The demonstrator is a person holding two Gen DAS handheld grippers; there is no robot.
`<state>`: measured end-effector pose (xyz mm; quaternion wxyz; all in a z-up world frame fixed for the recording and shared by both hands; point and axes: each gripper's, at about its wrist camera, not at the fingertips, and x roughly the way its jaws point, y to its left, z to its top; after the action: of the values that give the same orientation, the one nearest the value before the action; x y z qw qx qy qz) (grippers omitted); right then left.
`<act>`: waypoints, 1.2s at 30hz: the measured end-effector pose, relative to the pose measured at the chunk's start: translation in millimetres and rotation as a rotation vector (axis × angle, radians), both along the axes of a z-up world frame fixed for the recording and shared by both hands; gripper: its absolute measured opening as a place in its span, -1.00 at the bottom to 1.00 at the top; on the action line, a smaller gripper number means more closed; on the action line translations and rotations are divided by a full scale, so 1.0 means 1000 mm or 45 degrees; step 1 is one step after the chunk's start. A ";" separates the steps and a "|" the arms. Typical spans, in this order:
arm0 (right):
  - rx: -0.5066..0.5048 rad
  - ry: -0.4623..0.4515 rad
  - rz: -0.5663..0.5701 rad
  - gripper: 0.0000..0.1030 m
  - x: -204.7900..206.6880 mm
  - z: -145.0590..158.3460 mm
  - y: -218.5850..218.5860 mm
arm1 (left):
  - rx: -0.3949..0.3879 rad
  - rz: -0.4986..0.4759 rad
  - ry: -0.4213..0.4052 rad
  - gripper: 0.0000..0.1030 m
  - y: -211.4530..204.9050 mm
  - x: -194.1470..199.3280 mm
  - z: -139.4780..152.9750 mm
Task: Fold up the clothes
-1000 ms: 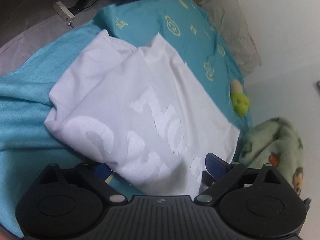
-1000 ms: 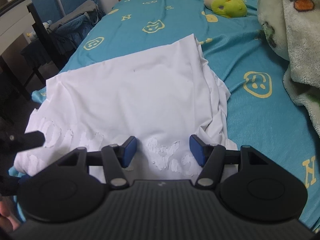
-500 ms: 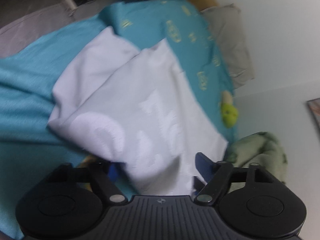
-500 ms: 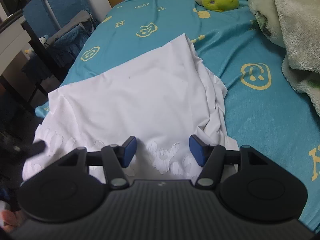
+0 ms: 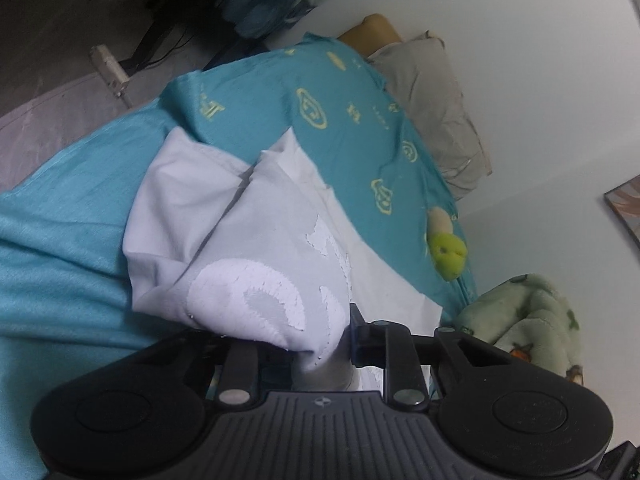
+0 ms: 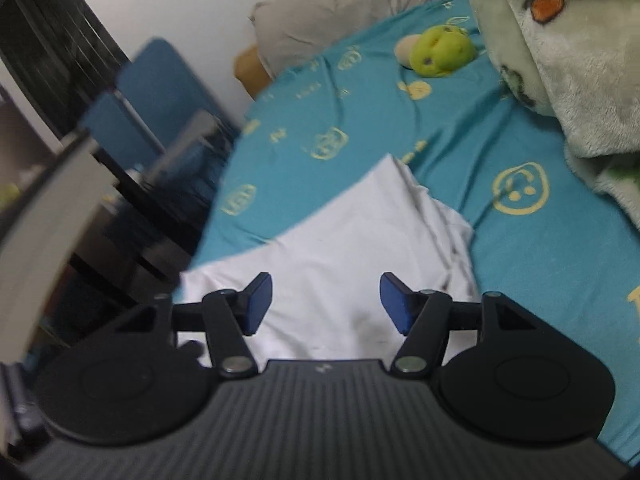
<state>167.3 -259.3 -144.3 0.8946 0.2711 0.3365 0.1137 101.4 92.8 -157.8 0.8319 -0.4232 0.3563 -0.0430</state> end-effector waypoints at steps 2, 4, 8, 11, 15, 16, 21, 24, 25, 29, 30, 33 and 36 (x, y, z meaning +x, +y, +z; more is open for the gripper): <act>0.056 -0.008 0.000 0.29 -0.003 -0.003 -0.002 | 0.041 -0.010 -0.007 -0.54 -0.006 0.002 0.004; 0.060 -0.007 -0.033 0.39 -0.002 -0.008 -0.006 | 0.072 -0.021 -0.014 -0.55 -0.013 0.007 0.006; 0.059 0.056 -0.122 0.39 -0.003 -0.018 -0.014 | 0.098 -0.054 -0.026 -0.55 -0.018 0.012 0.009; 0.080 0.141 -0.167 0.40 -0.012 -0.015 -0.013 | 0.112 -0.102 -0.041 -0.55 -0.016 0.018 0.010; 0.106 0.161 -0.226 0.63 -0.034 0.008 -0.006 | 0.012 -0.093 -0.015 -0.56 -0.004 0.023 0.003; 0.146 0.187 -0.248 0.64 -0.039 0.012 -0.006 | 0.007 -0.099 -0.011 -0.57 -0.002 0.024 0.003; 0.396 0.316 -0.307 0.65 -0.063 0.003 0.008 | -0.033 -0.122 0.011 -0.56 0.008 0.024 -0.003; 0.561 0.417 -0.307 0.65 -0.063 -0.024 0.021 | -0.099 -0.100 0.034 -0.57 0.015 0.024 -0.009; 0.614 0.443 -0.311 0.66 -0.060 -0.035 0.026 | -0.110 -0.095 0.035 -0.57 0.016 0.024 -0.009; 0.761 0.499 -0.319 0.66 -0.044 -0.072 0.041 | -0.166 -0.074 0.030 -0.57 0.023 0.020 -0.013; 0.764 0.483 -0.326 0.65 -0.039 -0.077 0.043 | -0.188 -0.066 0.029 -0.58 0.026 0.019 -0.014; 0.773 0.452 -0.429 0.62 -0.029 -0.092 0.035 | -0.256 -0.019 0.009 -0.62 0.034 0.016 -0.017; 0.804 0.415 -0.564 0.53 -0.024 -0.110 0.018 | -0.295 0.031 -0.025 -0.64 0.041 0.014 -0.016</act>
<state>143.2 -241.6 -254.2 0.7053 0.6124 0.3559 -0.0282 115.1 133.8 -174.3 0.7813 -0.5204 0.3357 -0.0779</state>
